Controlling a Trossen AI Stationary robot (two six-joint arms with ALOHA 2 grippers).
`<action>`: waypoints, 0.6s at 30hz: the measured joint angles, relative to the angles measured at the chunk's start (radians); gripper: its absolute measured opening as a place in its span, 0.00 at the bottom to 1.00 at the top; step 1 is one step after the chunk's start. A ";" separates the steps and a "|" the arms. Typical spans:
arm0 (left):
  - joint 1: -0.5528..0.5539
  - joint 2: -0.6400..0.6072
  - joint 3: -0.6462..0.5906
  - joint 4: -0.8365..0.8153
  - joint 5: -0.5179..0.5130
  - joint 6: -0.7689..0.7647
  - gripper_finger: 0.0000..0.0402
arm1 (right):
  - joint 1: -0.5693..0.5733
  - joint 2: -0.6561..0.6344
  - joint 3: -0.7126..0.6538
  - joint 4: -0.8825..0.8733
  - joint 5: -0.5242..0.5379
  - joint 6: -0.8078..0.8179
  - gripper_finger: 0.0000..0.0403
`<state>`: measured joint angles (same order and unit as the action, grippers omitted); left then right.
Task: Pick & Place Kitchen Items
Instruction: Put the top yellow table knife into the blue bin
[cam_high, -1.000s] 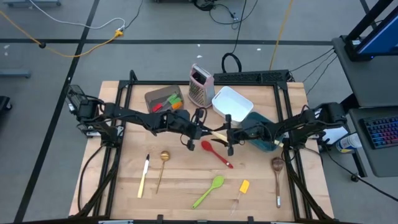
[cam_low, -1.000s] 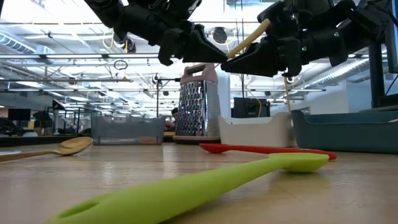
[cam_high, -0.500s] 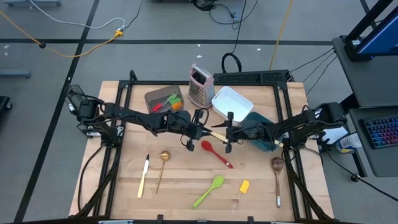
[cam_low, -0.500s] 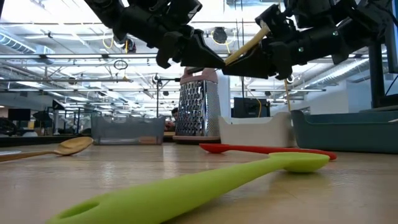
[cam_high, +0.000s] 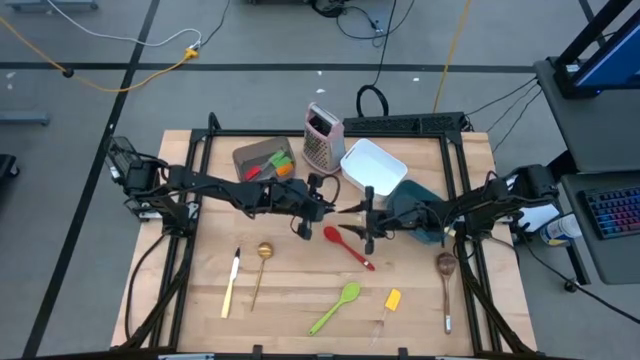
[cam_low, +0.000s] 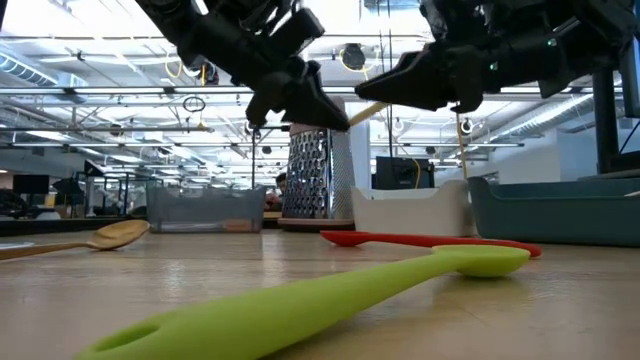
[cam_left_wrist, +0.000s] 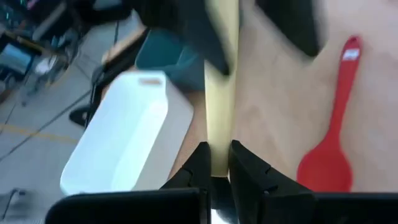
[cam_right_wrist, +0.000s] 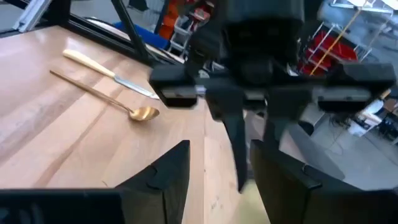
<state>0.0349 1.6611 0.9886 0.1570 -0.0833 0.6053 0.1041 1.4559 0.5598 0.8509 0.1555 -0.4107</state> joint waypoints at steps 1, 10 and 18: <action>0.000 0.000 0.000 -0.005 -0.004 -0.002 0.08 | 0.003 0.000 0.000 0.002 0.001 -0.006 0.40; -0.005 0.000 0.000 0.036 -0.005 -0.001 0.08 | 0.003 0.000 0.000 -0.015 0.086 -0.005 0.40; -0.005 0.000 0.000 0.038 -0.002 -0.001 0.08 | 0.002 0.001 -0.001 -0.016 0.088 -0.003 0.35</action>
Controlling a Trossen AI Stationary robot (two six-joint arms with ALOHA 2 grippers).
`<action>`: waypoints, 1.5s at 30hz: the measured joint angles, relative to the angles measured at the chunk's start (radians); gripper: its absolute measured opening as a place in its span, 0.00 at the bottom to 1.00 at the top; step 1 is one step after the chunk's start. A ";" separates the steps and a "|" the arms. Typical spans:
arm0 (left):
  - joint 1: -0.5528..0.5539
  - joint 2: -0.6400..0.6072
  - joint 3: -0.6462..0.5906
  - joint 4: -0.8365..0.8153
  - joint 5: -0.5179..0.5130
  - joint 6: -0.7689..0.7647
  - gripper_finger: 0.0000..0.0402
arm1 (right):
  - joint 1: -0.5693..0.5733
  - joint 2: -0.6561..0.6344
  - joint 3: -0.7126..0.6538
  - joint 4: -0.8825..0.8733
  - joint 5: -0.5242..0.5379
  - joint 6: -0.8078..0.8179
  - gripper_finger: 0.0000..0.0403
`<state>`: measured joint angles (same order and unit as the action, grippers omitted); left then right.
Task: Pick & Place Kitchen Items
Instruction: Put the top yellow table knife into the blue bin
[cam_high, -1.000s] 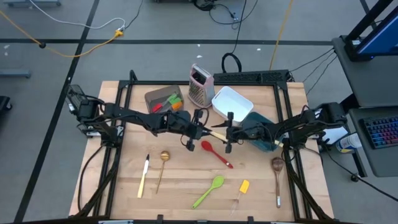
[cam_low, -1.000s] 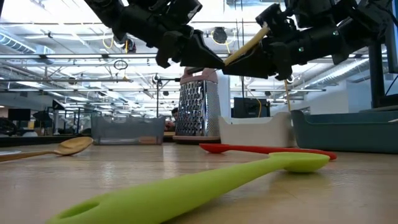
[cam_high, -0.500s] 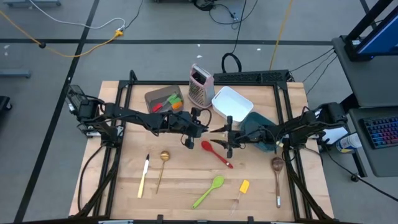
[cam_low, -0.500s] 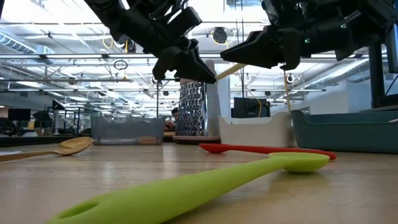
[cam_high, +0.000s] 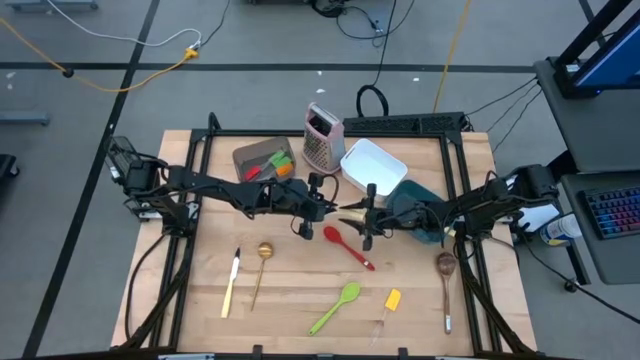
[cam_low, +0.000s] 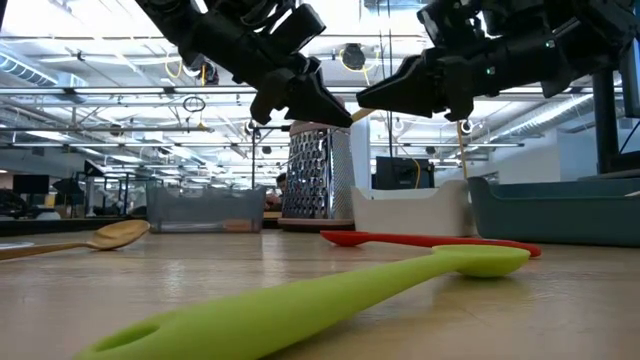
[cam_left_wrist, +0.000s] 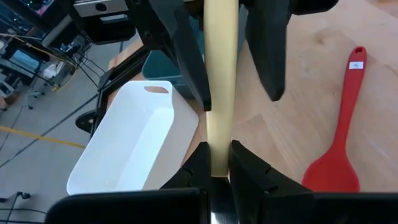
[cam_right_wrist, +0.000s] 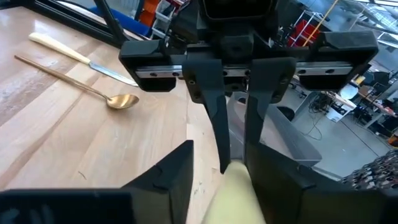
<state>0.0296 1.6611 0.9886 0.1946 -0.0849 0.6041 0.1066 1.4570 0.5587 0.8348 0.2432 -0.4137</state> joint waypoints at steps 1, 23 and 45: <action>0.000 0.000 0.000 0.002 0.001 0.001 0.08 | 0.000 0.000 0.000 0.001 0.000 0.000 0.33; 0.000 0.000 -0.001 0.018 -0.003 -0.019 0.08 | 0.000 -0.001 0.000 -0.018 0.095 0.004 0.14; 0.000 -0.002 0.002 0.016 -0.042 -0.035 0.30 | 0.016 -0.045 -0.002 -0.184 0.143 0.144 0.14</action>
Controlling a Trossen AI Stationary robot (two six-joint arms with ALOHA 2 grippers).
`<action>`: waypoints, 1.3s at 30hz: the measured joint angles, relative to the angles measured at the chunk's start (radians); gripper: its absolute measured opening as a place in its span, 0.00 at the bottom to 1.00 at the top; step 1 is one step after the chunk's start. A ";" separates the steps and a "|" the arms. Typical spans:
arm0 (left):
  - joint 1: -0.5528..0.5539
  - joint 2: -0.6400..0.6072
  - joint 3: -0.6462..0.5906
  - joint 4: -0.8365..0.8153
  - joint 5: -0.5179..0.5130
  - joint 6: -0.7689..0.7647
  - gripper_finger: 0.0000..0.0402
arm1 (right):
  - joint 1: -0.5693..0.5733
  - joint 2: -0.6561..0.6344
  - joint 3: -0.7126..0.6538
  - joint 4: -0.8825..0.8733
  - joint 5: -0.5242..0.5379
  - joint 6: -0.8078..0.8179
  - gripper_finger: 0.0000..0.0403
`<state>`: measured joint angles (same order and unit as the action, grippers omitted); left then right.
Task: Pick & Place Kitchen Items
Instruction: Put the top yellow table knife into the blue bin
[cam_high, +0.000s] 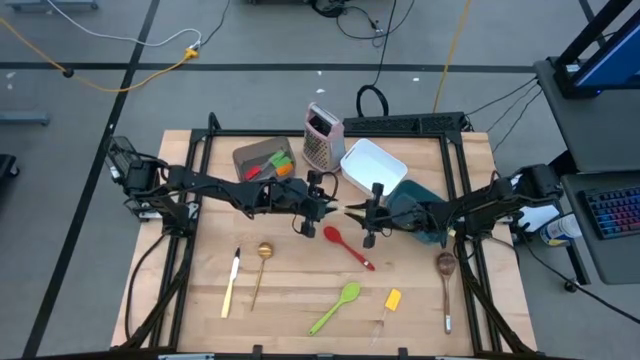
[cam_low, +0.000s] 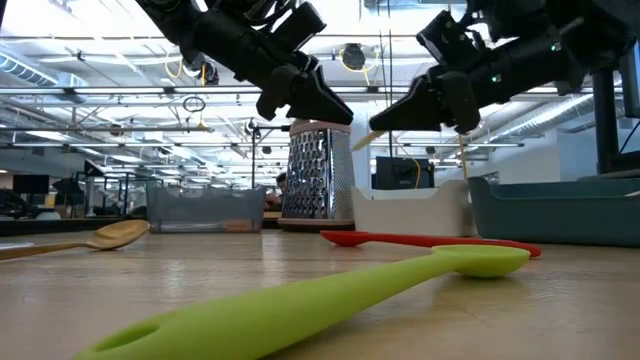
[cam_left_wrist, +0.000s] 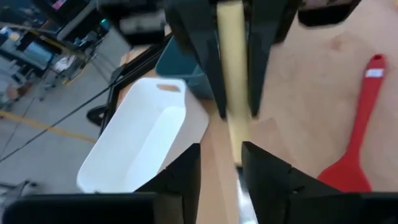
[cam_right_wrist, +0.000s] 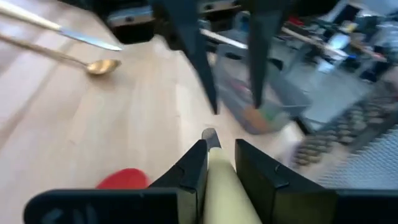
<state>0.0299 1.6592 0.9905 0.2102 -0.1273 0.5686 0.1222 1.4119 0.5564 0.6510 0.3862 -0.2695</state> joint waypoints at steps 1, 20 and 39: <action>0.000 0.000 0.000 -0.003 -0.016 -0.001 0.31 | 0.008 -0.016 0.000 -0.016 0.030 0.000 0.14; 0.011 0.000 -0.001 -0.028 -0.076 -0.054 0.30 | 0.269 -0.599 0.002 -0.890 0.358 0.489 0.15; 0.011 0.000 -0.001 -0.025 -0.077 -0.050 0.30 | 0.314 -1.027 0.002 -1.413 0.134 0.808 0.16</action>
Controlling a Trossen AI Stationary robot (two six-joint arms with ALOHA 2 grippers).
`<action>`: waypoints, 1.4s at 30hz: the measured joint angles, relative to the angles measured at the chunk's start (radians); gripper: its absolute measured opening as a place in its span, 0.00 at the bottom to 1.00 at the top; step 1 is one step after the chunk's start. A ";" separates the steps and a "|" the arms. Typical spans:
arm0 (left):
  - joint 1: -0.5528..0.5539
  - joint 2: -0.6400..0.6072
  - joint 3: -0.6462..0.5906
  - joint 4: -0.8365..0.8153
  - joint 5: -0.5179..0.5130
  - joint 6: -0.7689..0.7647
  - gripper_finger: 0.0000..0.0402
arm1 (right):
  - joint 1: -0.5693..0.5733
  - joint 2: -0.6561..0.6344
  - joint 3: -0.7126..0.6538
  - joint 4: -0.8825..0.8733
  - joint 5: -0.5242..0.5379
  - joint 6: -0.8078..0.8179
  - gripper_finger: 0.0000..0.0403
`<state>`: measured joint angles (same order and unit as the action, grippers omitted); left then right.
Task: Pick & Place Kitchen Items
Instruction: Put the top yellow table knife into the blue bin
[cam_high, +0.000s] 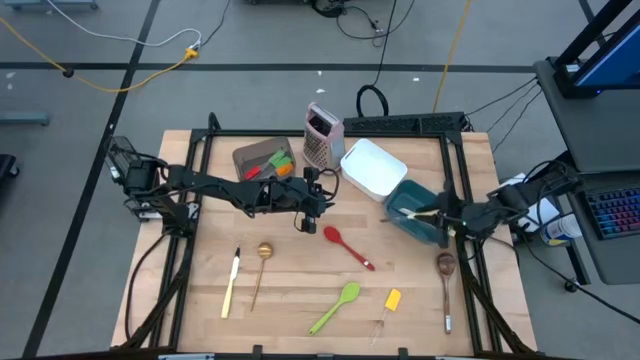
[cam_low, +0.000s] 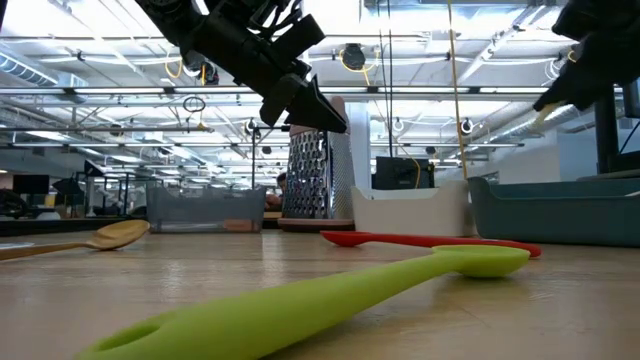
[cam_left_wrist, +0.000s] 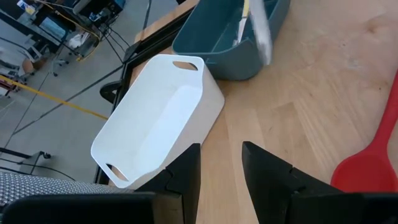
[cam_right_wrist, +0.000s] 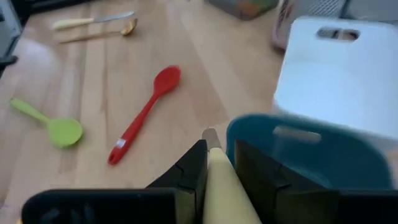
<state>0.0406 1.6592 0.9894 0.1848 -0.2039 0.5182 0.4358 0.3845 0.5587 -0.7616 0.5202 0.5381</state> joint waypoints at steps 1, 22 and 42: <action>0.000 0.000 0.000 0.000 0.000 0.000 0.30 | 0.000 -0.009 0.000 -0.009 -0.006 0.001 0.16; 0.000 0.000 0.000 0.007 0.021 -0.004 0.30 | 0.000 -0.064 0.160 -0.354 0.007 0.161 0.15; 0.000 0.001 -0.001 0.037 0.024 -0.003 0.30 | -0.003 0.137 -0.061 -0.111 0.189 0.189 0.17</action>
<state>0.0406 1.6600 0.9882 0.2214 -0.1799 0.5148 0.4332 0.5215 0.4981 -0.8724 0.7091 0.7268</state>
